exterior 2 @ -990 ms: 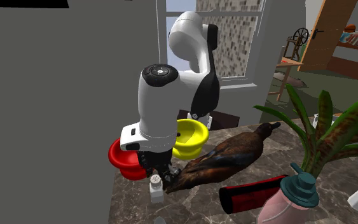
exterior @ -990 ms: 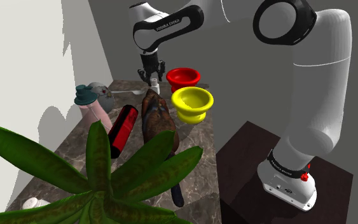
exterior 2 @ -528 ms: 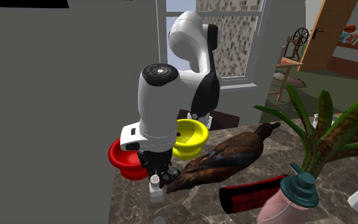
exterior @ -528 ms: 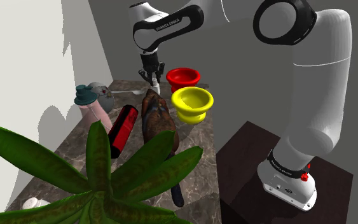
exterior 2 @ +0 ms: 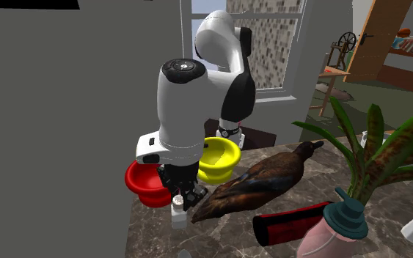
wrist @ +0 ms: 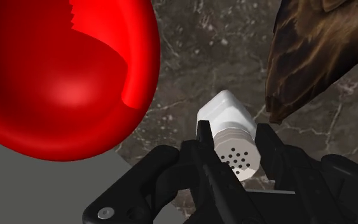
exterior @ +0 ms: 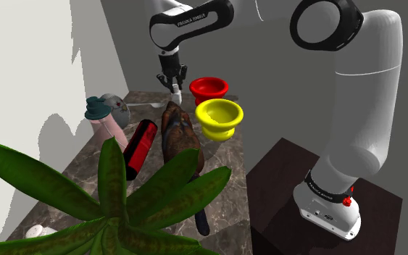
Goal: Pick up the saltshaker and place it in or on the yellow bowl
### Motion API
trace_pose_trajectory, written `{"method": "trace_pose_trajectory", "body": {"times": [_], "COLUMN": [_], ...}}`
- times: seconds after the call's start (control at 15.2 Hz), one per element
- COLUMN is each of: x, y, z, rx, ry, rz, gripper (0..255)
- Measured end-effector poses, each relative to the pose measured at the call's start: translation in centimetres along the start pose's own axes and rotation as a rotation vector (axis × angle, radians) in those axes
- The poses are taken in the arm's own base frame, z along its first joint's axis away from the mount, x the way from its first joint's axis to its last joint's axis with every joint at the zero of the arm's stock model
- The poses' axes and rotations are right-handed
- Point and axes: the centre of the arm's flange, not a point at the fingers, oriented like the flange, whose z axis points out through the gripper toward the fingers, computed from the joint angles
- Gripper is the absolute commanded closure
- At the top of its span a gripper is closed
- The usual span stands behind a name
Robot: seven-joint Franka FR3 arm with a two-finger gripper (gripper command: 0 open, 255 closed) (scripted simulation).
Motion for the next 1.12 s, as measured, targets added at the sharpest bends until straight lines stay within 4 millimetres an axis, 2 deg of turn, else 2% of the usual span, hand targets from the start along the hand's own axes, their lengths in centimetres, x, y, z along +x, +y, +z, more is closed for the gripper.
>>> {"method": "trace_pose_trajectory", "body": {"times": [1.12], "x": [0.0], "y": [1.0], "z": [-9.0], "rx": [0.0], "ry": [0.0], "rz": [0.0], "gripper": [255]}}
